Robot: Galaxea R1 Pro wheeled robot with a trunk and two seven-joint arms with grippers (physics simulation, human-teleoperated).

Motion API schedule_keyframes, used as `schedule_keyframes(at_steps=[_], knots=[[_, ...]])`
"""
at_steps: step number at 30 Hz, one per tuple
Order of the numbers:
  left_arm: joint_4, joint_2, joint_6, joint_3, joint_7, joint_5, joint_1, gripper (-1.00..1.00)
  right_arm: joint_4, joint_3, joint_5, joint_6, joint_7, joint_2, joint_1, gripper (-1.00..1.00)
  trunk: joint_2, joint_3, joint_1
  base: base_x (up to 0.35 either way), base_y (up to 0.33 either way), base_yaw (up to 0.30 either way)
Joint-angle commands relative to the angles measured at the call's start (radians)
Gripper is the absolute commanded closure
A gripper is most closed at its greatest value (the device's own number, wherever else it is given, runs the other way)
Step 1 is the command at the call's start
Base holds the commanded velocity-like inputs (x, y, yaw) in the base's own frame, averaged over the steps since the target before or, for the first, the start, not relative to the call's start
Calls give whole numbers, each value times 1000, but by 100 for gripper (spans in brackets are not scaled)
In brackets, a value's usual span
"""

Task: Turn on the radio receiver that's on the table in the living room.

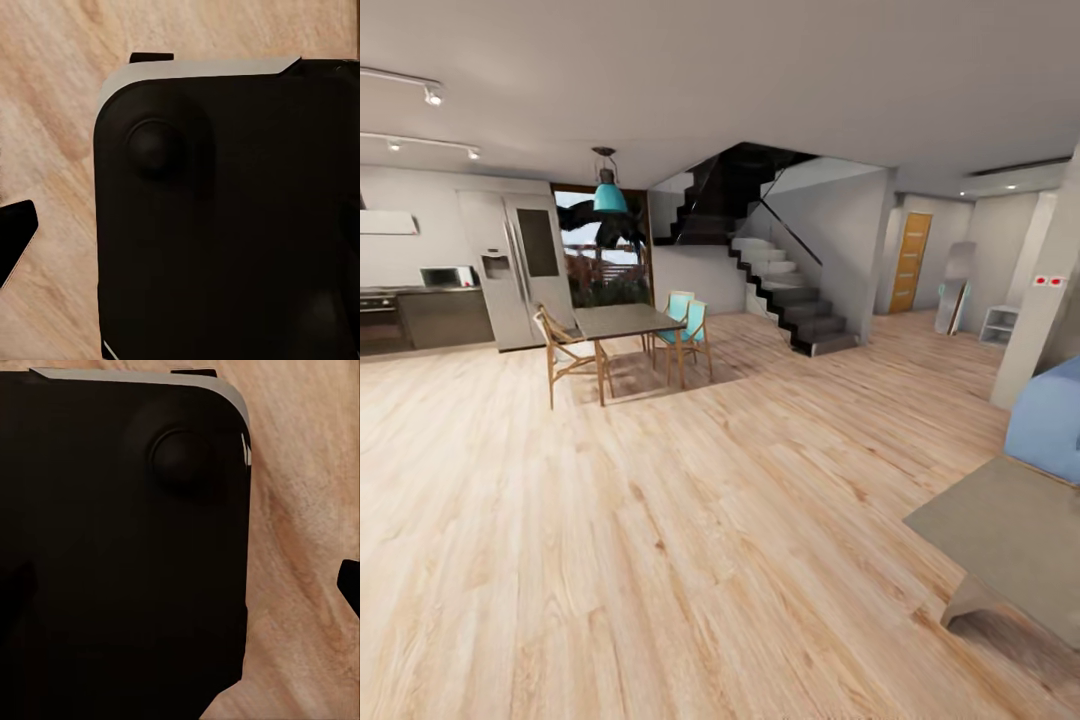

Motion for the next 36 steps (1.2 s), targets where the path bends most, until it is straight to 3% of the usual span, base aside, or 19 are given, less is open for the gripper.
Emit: schedule_keyframes(at_steps=[1,36], knots=[[0,0,0,0,0,0,0,-100,0,0,0,0,0,0,0,-100,0,0,0,0,0,-287],[0,0,0,0,0,0,0,-100,0,1,1,0,0,0,0,-100,0,0,0,0,0,-287]])
